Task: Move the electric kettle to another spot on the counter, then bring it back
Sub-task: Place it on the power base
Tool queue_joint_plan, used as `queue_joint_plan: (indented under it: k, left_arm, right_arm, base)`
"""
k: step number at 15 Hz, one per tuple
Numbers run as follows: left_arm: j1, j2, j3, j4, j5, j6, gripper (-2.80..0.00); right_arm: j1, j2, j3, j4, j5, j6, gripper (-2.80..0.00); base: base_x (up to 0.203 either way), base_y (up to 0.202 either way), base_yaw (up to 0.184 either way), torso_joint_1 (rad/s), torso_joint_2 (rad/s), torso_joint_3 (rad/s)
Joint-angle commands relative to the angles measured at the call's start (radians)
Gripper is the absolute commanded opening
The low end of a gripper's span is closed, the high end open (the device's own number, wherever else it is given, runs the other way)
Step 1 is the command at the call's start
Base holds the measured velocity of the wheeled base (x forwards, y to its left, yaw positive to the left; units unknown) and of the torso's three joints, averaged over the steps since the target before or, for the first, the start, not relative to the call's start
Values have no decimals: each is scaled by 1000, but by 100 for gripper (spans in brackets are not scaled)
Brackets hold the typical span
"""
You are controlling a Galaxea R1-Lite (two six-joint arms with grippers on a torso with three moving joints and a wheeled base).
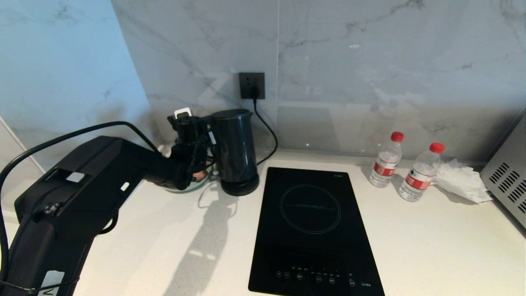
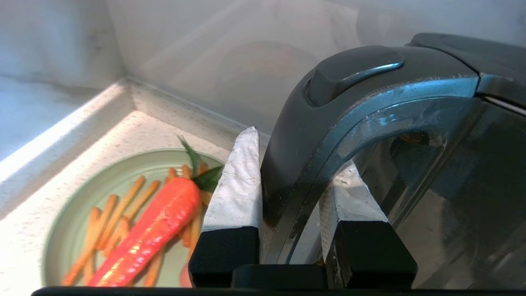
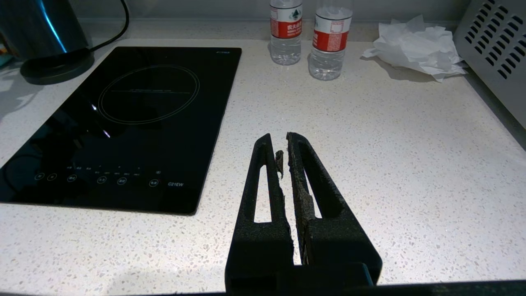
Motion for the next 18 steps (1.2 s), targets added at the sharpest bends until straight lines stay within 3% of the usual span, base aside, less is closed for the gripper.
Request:
queue_joint_plan:
  k: [1,11,18]
  left_arm:
    - [-1,-19,16,-9,-1,-5,-280]
    - [-13,-55,205,-122,-3,-15,-280]
    - [-28,-103,275,-125,-9,-28,-280]
  right_arm:
    - [0,0,-1,-1,0,0,-280]
    - [0,0,1,-1,0,-1,-280]
    - [0,0,0,-1,0,0,-280]
  base:
    - [0,0,0,0,0,0]
    - [0,0,0,0,0,0]
    - [0,0,0,0,0,0]
